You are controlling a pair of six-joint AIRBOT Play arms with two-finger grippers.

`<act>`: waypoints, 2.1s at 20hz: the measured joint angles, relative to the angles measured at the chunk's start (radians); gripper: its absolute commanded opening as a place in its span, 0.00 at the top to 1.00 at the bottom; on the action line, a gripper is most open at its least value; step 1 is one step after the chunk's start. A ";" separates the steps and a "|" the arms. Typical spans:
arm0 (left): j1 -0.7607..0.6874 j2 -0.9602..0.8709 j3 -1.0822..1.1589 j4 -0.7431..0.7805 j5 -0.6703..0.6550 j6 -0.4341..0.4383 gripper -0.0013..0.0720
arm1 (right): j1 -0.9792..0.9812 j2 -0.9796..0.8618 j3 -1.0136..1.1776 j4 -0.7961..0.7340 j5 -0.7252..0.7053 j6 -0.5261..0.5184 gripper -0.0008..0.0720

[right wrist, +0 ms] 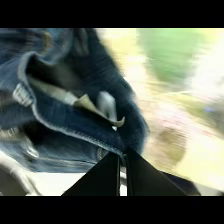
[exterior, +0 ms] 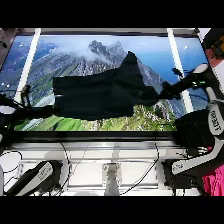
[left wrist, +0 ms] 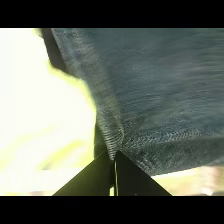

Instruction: Fold the clothes and pants, and hang the long-sleeved shirts on hangers.

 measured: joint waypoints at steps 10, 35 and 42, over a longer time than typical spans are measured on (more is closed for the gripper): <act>0.034 -0.003 0.051 0.286 0.019 -0.059 0.97 | -0.346 0.079 0.000 -0.232 0.103 0.026 0.95; 0.042 -0.009 0.175 0.493 0.101 -0.232 0.22 | -0.459 0.107 0.201 -0.154 0.044 0.112 0.42; 0.021 -0.158 0.255 -0.114 0.124 -0.196 0.20 | -0.387 0.010 0.290 0.031 -0.085 0.116 0.21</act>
